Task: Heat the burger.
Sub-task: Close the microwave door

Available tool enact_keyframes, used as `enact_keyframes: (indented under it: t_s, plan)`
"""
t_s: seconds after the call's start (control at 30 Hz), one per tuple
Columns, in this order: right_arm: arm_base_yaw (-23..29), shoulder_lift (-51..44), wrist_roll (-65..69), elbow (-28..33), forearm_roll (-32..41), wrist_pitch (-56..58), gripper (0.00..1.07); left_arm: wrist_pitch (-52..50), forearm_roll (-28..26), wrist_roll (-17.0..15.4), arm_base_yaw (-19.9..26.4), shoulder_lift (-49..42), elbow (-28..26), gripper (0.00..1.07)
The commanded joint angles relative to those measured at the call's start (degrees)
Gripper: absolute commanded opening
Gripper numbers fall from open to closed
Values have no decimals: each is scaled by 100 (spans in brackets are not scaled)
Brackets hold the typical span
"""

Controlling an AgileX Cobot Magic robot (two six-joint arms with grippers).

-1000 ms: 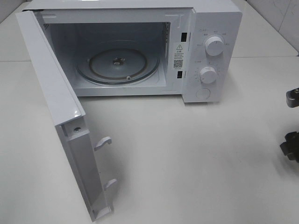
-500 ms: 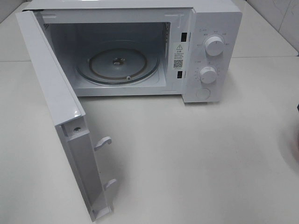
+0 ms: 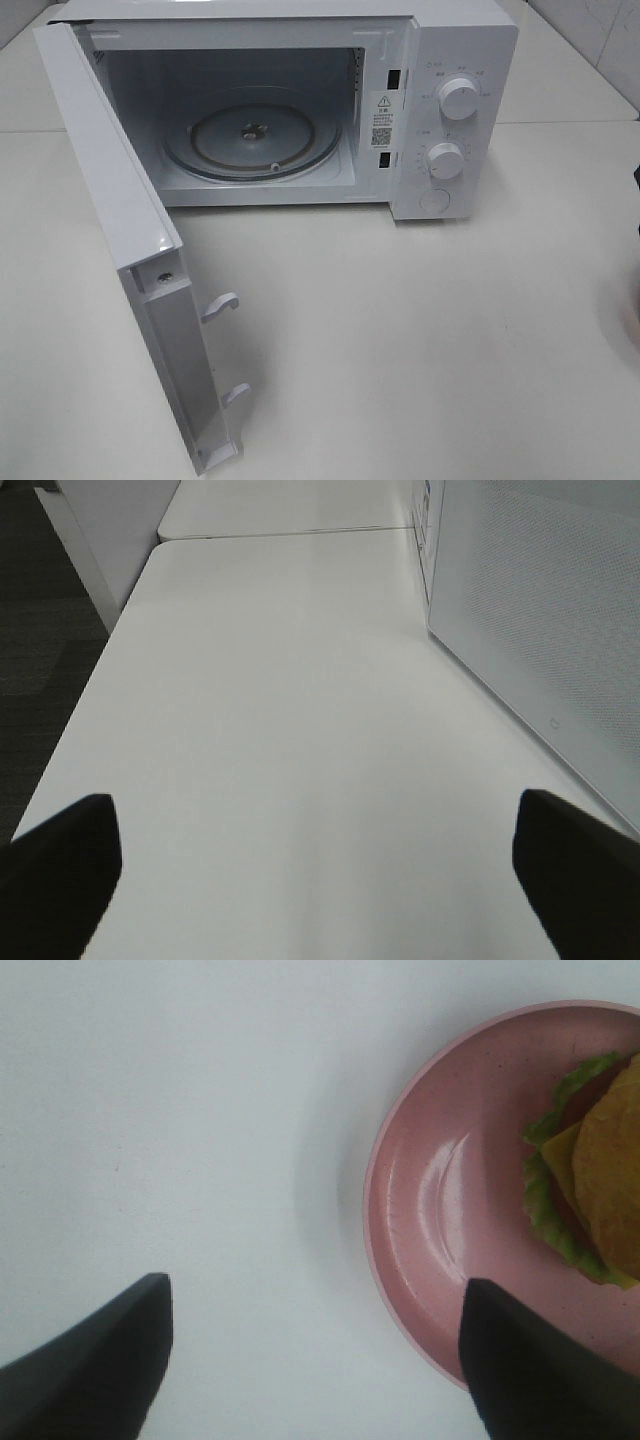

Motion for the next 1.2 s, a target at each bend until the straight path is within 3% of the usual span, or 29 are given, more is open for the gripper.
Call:
enact_keyframes:
  t_s: [0.03,0.27,0.57,0.87,1.2]
  plan:
    - [132,-74,40,-34,74,0,77,-52,23,-23,23,-115,17,101]
    - [533,-378,69,-29,195,11,77,-52,23,-23,23,-115,17,101]
    - [556,-1031,344,0,189,74,77,-52,23,-23,23,-115,17,101]
    - [556,-2601,430,779,149,309,76,-52,23,-23,23,-115,17,101]
    - [556,-3713,264,905,155,888,76,-52,23,-23,23,-115,17,101]
